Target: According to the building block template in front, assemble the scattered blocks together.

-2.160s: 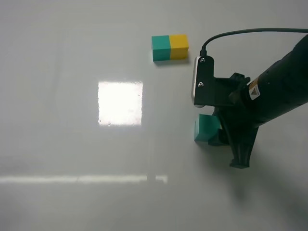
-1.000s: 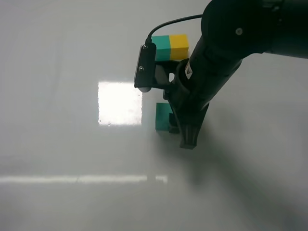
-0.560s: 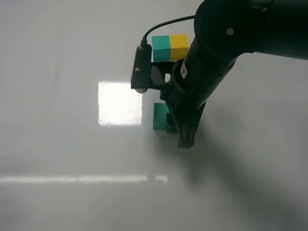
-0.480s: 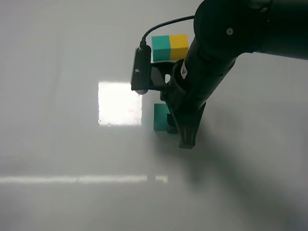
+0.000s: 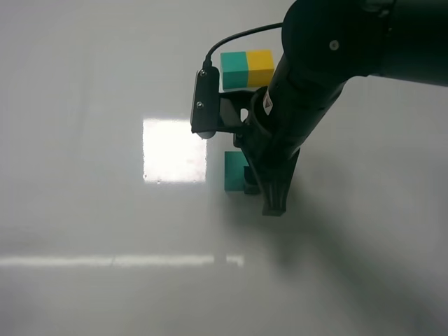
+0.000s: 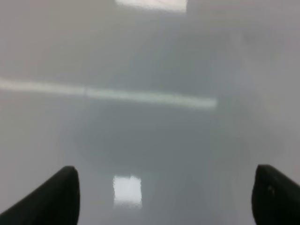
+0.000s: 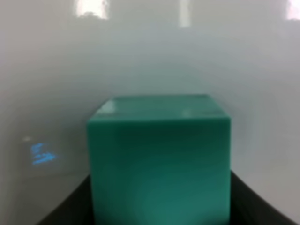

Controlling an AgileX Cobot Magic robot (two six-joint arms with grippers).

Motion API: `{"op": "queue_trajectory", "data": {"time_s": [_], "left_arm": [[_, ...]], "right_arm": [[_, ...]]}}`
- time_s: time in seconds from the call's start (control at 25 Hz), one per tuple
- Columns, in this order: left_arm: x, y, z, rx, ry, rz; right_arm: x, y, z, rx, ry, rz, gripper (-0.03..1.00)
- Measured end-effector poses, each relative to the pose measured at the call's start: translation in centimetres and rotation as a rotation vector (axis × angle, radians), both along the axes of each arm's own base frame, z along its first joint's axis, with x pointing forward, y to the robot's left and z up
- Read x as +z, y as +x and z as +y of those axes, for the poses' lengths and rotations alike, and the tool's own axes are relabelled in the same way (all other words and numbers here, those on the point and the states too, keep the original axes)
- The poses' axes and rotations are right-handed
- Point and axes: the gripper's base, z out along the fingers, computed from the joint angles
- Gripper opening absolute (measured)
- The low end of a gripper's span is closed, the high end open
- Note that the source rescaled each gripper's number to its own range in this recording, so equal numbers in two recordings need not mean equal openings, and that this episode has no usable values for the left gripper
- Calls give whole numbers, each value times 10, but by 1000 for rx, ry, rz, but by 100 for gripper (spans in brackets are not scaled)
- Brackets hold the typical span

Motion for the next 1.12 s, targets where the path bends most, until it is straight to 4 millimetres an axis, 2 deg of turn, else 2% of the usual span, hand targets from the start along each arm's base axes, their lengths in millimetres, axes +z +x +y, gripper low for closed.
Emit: {"op": "queue_trajectory", "data": {"time_s": [0.04, 0.16, 0.24, 0.28, 0.48, 0.68, 0.8, 0.96, 1.12], "left_arm": [[0, 0, 0, 0, 0, 0], [0, 0, 0, 0, 0, 0], [0, 0, 0, 1, 1, 0], [0, 0, 0, 1, 2, 0], [0, 0, 0, 2, 2, 0], [0, 0, 0, 2, 3, 0], [0, 0, 0, 2, 3, 0], [0, 0, 0, 3, 4, 0], [0, 0, 0, 3, 4, 0]], "right_arm": [[0, 0, 0, -1, -2, 3, 15], [3, -2, -2, -2, -1, 2, 57], [6, -6, -2, 6, -2, -8, 71], [10, -11, -1, 16, 4, -16, 75], [42, -32, -14, -25, 129, -54, 80], [76, -39, -54, -166, 291, -85, 81], [90, -34, -89, -312, 399, -80, 79], [106, -36, -145, -583, 564, -66, 77], [104, -49, -210, -940, 689, -101, 77]]}}
